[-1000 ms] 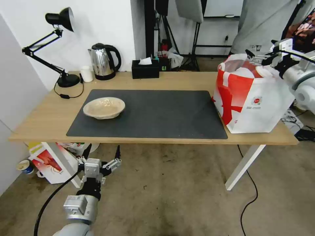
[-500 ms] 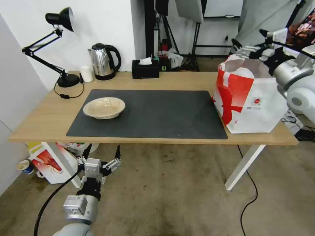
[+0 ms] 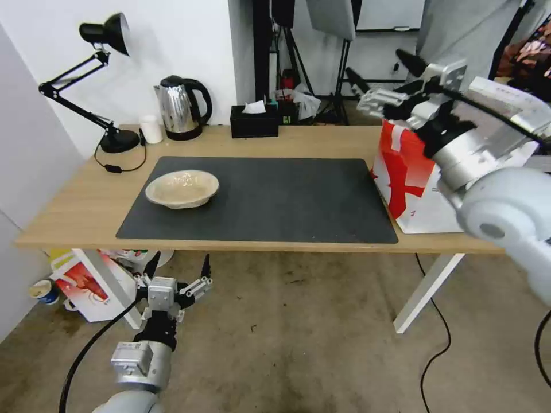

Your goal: Pick up the trash from the table and place it into the takeout bag.

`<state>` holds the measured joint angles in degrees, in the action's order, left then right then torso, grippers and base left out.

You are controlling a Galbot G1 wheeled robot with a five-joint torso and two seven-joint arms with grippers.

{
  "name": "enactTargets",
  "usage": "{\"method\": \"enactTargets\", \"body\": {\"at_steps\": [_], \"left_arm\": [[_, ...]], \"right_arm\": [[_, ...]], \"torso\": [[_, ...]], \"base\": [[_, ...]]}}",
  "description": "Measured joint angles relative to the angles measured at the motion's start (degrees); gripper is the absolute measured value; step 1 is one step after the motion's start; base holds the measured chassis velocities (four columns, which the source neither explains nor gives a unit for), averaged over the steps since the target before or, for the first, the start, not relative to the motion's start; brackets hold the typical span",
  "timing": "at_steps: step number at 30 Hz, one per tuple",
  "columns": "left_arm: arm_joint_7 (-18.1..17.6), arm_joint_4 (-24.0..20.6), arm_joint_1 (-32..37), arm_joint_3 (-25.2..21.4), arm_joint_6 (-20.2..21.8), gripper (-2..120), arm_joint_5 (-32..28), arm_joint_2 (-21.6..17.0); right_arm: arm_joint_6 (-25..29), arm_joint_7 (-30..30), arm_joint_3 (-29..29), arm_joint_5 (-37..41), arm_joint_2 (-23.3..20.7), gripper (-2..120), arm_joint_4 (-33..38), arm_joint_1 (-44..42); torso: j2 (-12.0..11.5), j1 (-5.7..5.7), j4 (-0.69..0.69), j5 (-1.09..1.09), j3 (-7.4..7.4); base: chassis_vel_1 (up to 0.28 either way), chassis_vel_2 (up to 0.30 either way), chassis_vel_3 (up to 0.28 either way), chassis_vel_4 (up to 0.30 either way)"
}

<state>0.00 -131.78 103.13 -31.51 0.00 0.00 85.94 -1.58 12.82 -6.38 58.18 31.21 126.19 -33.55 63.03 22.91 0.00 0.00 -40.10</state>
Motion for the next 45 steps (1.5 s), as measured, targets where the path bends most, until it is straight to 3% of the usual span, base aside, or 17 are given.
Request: {"method": "enactTargets", "body": {"at_steps": [6, 11, 15, 16, 20, 22, 23, 26, 29, 34, 45], "left_arm": [[0.0, 0.0, 0.0, 0.0, 0.0, 100, 0.0, 0.0], [0.0, 0.0, 0.0, -0.01, 0.0, 100, 0.0, 0.0], [0.0, 0.0, -0.01, 0.0, 0.0, 100, 0.0, 0.0], [0.0, 0.0, -0.01, 0.0, 0.0, 100, 0.0, 0.0], [0.0, 0.0, 0.0, 0.01, 0.0, 100, 0.0, 0.01], [0.0, 0.0, 0.0, 0.01, 0.0, 100, 0.0, 0.01], [0.01, 0.0, 0.0, 0.0, 0.0, 100, 0.0, -0.04], [0.0, 0.0, 0.0, 0.0, 0.0, 100, 0.0, 0.0], [0.0, 0.0, 0.0, 0.0, 0.0, 100, 0.0, 0.0], [0.0, 0.0, 0.0, 0.0, 0.0, 100, 0.0, 0.01], [0.0, 0.0, 0.0, 0.0, 0.0, 100, 0.0, 0.0]], "right_arm": [[0.56, -0.06, 0.24, -0.06, 0.69, 100, 0.66, -0.91], [2.91, -0.18, 0.78, -2.55, 4.24, 100, 2.63, -5.14], [5.88, 0.56, -2.86, -12.06, 11.78, 100, 4.01, -15.36], [5.88, 0.56, -2.86, -12.06, 11.78, 100, 4.01, -15.36], [7.81, -0.24, -9.37, -20.6, 20.96, 100, 5.14, -26.78], [7.85, -0.25, -9.58, -20.87, 21.32, 100, 5.2, -27.18], [7.97, -0.43, -11.44, -23.74, 24.84, 100, 6.08, -31.14], [8.01, -0.5, -13.08, -26.68, 27.81, 100, 6.88, -34.73], [8.54, -0.73, -16.17, -32.8, 33.41, 100, 8.19, -40.72], [11.74, -0.55, -17.42, -38.85, 38.58, 100, 8.91, -45.76], [19.36, -0.3, -17.11, -47.29, 43.48, 100, 9.33, -51.54]], "torso": [[0.0, 0.0, 0.0, 0.0, 0.0], [0.0, 0.0, 0.0, 0.01, 0.0], [0.0, 0.01, -0.01, 0.01, -0.01], [0.0, 0.01, -0.01, 0.01, -0.01], [0.0, 0.0, 0.0, -0.01, 0.0], [0.0, 0.01, 0.0, 0.01, 0.0], [0.0, 0.01, 0.0, 0.0, 0.0], [0.0, 0.01, 0.0, 0.0, 0.0], [0.0, 0.0, -0.01, -0.02, 0.0], [0.01, 0.01, 0.01, -0.01, 0.0], [0.0, 0.0, 0.0, -0.01, 0.0]], "base": [[0.0, 0.0, 0.0, 0.0], [0.0, 0.0, 0.0, 0.0], [0.0, 0.0, 0.0, 0.0], [0.0, 0.0, 0.0, 0.0], [0.0, 0.0, 0.0, 0.0], [0.0, 0.0, 0.0, 0.0], [0.0, 0.0, 0.0, 0.0], [0.0, 0.0, 0.0, 0.0], [0.0, 0.0, 0.0, 0.0], [0.0, 0.0, 0.0, 0.0], [0.0, 0.0, 0.0, 0.0]]}}
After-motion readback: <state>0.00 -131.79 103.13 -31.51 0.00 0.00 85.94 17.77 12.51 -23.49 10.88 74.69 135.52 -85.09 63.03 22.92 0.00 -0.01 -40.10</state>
